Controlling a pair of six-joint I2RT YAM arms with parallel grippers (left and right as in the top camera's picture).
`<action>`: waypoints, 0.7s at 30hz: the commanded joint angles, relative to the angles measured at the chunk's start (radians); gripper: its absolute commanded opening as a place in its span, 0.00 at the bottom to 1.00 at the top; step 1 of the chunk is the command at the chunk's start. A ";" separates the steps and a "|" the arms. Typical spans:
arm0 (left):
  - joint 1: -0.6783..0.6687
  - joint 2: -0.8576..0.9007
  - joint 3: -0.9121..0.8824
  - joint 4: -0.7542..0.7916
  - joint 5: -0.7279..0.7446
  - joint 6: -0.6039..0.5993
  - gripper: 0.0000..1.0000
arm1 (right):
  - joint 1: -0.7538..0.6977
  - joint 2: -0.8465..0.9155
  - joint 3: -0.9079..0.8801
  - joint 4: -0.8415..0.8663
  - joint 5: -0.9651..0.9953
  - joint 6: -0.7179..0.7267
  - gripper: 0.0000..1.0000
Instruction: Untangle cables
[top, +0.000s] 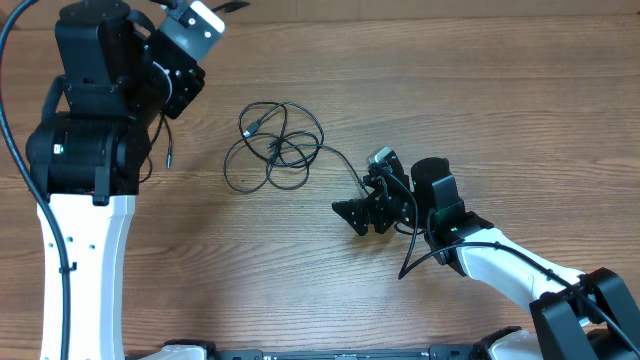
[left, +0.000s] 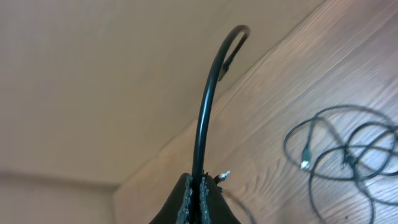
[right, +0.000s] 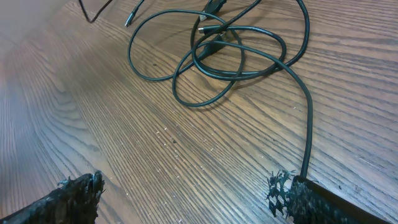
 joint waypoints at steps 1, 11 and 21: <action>0.005 -0.004 0.022 -0.012 -0.186 -0.098 0.04 | 0.007 0.003 0.011 0.003 -0.002 0.003 0.95; 0.065 0.055 0.021 -0.138 -0.205 -0.203 0.04 | 0.007 0.003 0.011 -0.001 -0.004 0.003 0.95; 0.107 0.298 0.021 -0.340 -0.136 -0.290 0.04 | 0.007 0.003 0.011 -0.005 -0.004 0.003 0.95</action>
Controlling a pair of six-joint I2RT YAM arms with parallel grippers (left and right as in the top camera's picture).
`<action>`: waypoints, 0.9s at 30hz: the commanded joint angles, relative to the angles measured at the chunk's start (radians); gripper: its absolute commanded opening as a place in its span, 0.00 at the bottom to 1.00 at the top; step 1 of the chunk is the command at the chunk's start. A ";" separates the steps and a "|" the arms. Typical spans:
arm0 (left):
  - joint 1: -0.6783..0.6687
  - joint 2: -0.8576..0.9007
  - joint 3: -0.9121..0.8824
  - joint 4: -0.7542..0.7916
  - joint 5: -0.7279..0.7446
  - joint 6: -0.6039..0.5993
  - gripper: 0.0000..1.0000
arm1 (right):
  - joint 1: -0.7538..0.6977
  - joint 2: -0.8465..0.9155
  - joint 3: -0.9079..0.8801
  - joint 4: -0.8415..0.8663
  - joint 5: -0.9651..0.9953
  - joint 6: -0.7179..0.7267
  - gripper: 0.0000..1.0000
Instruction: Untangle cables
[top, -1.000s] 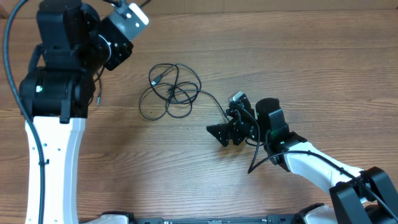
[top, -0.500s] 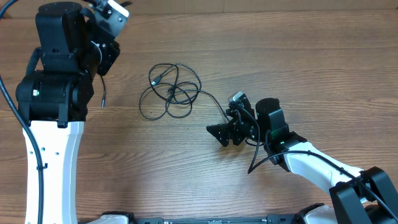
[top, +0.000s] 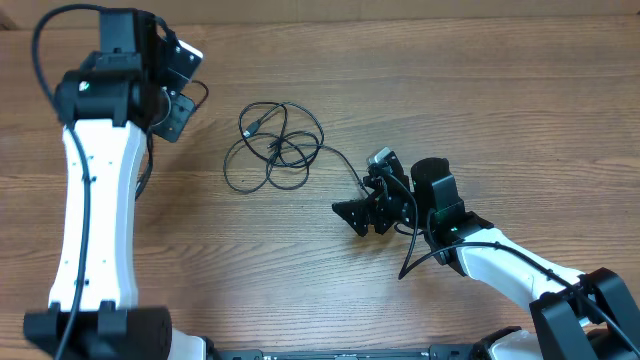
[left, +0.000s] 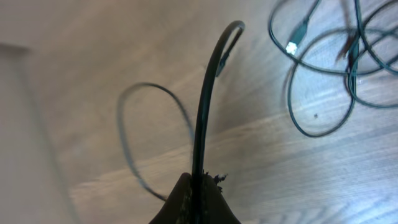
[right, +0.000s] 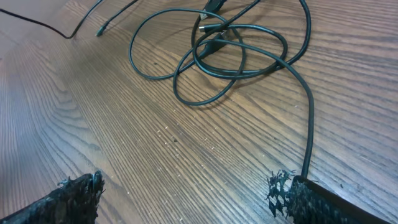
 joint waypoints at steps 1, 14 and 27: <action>0.035 0.086 0.016 -0.016 0.017 -0.103 0.04 | 0.006 0.003 0.011 0.002 -0.001 0.004 0.95; 0.263 0.221 0.016 0.045 0.017 -0.391 0.04 | 0.006 0.003 0.011 0.006 0.000 0.004 0.95; 0.338 0.221 0.016 0.341 0.500 -0.525 0.04 | 0.006 0.003 0.011 0.008 0.000 0.004 0.96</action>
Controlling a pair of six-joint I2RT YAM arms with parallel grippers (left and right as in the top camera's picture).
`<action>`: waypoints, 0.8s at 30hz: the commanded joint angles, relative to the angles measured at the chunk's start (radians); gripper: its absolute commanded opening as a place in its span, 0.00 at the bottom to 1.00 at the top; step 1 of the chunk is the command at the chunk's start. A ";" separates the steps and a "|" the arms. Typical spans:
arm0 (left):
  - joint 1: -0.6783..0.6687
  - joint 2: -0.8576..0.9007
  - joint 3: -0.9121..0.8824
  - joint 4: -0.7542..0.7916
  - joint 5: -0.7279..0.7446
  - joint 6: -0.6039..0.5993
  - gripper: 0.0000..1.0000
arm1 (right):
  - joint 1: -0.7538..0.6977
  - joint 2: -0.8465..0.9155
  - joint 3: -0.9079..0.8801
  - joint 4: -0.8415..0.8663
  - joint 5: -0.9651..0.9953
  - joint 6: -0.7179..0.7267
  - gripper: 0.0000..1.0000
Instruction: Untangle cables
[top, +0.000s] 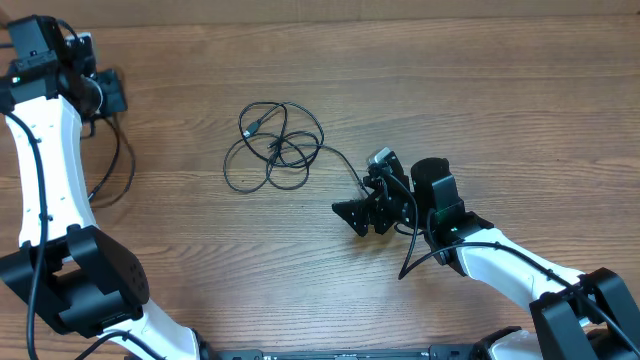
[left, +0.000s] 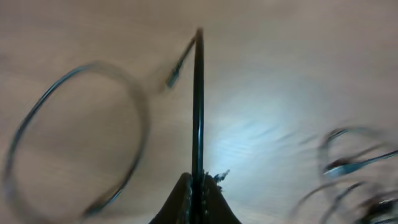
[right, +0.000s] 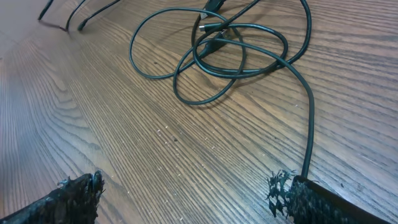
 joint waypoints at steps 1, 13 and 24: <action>0.000 0.009 0.016 0.096 0.272 -0.098 0.05 | 0.007 0.003 0.011 0.008 0.000 0.004 0.96; 0.025 0.009 0.016 0.087 -0.124 -0.590 0.04 | 0.007 0.003 0.011 0.007 0.000 0.003 0.96; 0.025 0.009 0.016 -0.343 -0.593 -1.553 0.05 | 0.007 0.003 0.011 0.006 0.000 0.004 0.96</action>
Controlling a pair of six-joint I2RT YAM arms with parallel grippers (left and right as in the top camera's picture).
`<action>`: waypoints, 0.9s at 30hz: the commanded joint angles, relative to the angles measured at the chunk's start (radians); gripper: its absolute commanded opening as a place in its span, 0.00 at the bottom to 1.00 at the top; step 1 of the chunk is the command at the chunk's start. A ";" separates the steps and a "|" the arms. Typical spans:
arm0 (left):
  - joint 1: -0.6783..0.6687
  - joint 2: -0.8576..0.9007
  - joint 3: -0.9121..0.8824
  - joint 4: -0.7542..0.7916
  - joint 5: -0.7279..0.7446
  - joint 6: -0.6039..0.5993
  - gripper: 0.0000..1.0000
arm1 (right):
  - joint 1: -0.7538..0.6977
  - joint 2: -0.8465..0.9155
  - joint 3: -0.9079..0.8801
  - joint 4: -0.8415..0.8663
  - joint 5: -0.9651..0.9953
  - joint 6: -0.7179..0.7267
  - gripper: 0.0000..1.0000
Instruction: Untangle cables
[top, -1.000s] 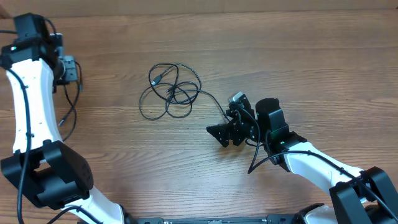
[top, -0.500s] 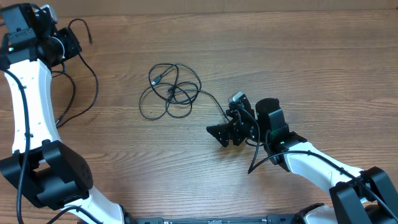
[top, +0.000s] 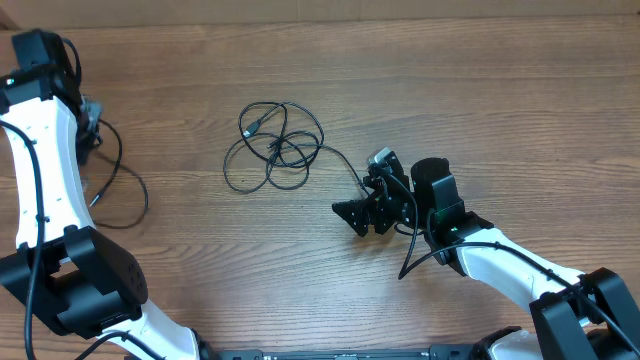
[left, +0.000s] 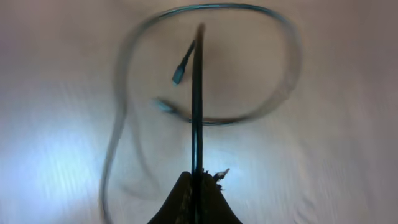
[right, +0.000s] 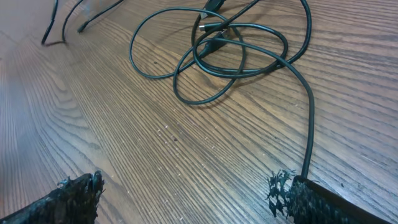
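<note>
A tangle of black cable (top: 275, 150) lies in loops at mid-table, also seen ahead of the right wrist (right: 217, 50). One strand (right: 308, 124) runs from it to beside the right finger of my right gripper (top: 360, 197), which rests open on the wood (right: 186, 193) with nothing between its fingers. At the far left my left gripper (top: 88, 113) is shut on a separate thin black cable (left: 198, 106). That cable's free length hangs in a loose loop (top: 140, 185) over the table, its plug end (left: 181, 68) showing in the blurred left wrist view.
The wooden table (top: 500, 100) runs across the whole overhead view. The left arm's white links (top: 45, 200) stand along the left edge. The right arm's body (top: 500, 265) lies at the lower right.
My left gripper has shifted slightly nearer and left at the table's left edge, still shut on the thin cable. The cable's loop now lies further out to the right. The right arm has not moved.
My left gripper first held the thin cable high, close to the overhead camera. It was then lower over the left of the table, then at the far left edge, where it is now. The tangle and the open right gripper stayed put throughout.
</note>
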 joint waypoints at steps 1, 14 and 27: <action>0.006 0.008 0.015 -0.099 -0.172 -0.536 0.04 | 0.007 0.003 0.011 0.007 0.000 0.003 0.96; 0.034 0.008 0.015 -0.355 -0.218 -1.008 0.05 | 0.007 0.003 0.011 0.003 0.000 0.004 0.96; 0.037 0.009 0.015 -0.347 -0.216 -0.993 1.00 | 0.007 0.003 0.011 0.004 0.000 0.004 0.96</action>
